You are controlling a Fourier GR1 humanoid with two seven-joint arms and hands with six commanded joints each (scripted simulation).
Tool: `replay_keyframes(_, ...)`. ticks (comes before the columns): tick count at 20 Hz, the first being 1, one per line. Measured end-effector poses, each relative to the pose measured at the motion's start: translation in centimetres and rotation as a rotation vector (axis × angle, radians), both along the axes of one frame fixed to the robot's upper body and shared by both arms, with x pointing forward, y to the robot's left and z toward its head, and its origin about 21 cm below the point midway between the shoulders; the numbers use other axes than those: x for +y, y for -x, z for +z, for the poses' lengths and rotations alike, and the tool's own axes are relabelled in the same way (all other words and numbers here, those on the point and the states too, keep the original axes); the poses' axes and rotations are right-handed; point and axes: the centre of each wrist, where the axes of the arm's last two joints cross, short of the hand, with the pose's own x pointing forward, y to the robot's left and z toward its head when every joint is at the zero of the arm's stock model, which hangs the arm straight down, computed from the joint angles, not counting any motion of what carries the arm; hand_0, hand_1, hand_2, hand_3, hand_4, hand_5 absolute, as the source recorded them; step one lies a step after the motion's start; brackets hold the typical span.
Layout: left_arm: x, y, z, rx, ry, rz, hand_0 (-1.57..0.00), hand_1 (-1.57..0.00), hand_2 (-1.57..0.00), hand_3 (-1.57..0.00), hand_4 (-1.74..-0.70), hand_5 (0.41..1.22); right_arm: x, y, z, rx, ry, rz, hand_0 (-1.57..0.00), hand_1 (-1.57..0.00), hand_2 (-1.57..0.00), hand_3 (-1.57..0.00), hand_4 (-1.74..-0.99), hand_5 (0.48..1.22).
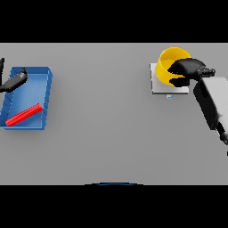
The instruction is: Pick up the red beaker and tilt it to pour out 1 green nut into yellow bowl. Pick up the yellow bowl and place it on the metallic measuring scale.
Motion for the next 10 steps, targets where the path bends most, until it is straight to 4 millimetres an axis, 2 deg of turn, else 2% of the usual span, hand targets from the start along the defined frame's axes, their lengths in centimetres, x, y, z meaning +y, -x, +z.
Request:
replay_keyframes(2,-0.17,-0.55,0.0,0.009,0.0,0.006,0.0,0.0,0.0,0.0,-0.81,0.742,-0.03,-0.23,0.38,0.011,0.004,0.0,-0.62,-0.55,-0.69,-0.67,-1.444,0.887)
replay_keyframes(4,-0.14,-0.53,-0.13,0.004,-0.01,0.003,0.0,0.0,0.0,0.0,-0.81,0.738,-0.23,-0.31,0.19,0.028,0.006,-0.004,-0.4,-0.35,-0.52,-0.6,-1.41,0.821)
replay_keyframes(7,-0.02,-0.74,-0.41,-0.001,-0.001,0.003,0.0,0.0,0.0,0.0,-0.81,0.737,-0.14,-0.31,-0.39,0.029,0.001,0.028,-0.2,-0.18,-0.34,-0.51,-1.372,0.766)
replay_keyframes(10,-0.02,-0.7,-0.42,-0.001,0.0,-0.002,0.0,0.0,0.0,0.0,-0.81,0.734,-0.12,-0.68,0.01,0.045,0.022,0.042,-0.1,-0.09,-0.21,-0.41,-1.336,0.741)
